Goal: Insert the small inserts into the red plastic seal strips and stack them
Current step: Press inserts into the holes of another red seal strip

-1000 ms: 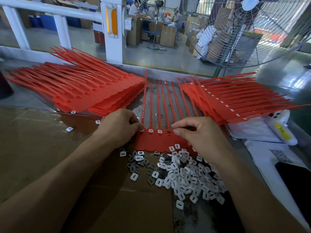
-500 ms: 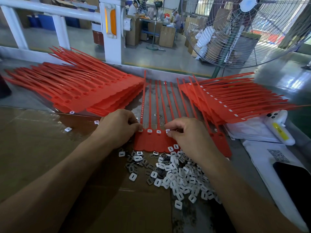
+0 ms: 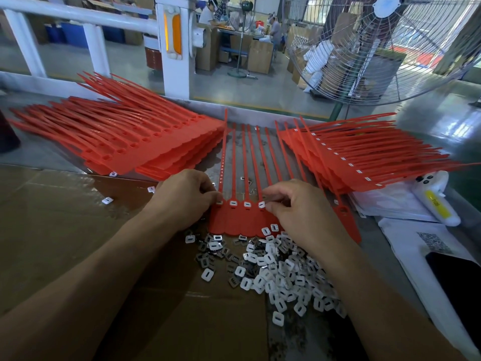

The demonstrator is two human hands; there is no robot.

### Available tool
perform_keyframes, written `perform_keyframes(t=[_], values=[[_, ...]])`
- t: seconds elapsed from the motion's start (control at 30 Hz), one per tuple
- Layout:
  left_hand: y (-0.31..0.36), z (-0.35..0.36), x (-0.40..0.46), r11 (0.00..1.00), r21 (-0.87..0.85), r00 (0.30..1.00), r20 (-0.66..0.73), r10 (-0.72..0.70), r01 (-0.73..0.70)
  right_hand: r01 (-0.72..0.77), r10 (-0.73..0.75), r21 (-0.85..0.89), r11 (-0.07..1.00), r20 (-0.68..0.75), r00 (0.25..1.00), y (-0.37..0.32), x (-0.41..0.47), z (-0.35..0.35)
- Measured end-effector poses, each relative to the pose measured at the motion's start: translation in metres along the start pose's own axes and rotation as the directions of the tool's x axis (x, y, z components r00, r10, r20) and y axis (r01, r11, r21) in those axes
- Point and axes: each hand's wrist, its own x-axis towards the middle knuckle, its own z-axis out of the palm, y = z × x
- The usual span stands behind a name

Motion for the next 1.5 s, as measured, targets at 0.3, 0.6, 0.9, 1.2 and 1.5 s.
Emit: perform_keyframes(t=[0.3, 0.6, 0.9, 1.2, 1.5], values=[[-0.001, 0.000, 0.000, 1.000, 0.007, 1.000, -0.008, 0.000, 0.001, 0.048, -0.040, -0.131, 0.990, 0.062, 0.997, -0.004, -0.006, -0.001], [0.000, 0.000, 0.002, 1.000, 0.011, 1.000, -0.002, -0.008, 0.008, 0.136, -0.107, -0.317, 0.939, 0.109, 0.988, -0.010, -0.009, 0.006], [-0.002, 0.001, 0.002, 1.000, 0.007, 1.000, 0.002, -0.013, 0.013, 0.100, -0.063, -0.232, 0.967, 0.162, 0.985, -0.005, -0.005, 0.000], [-0.001, 0.000, 0.002, 1.000, 0.009, 1.000, -0.015, 0.011, -0.011, 0.019, -0.030, 0.041, 0.999, 0.284, 0.958, 0.005, -0.011, -0.020], [-0.001, 0.001, 0.002, 1.000, 0.004, 1.000, -0.005, 0.010, -0.010, 0.034, -0.025, -0.027, 0.999, 0.268, 0.963, 0.002, -0.014, -0.019]])
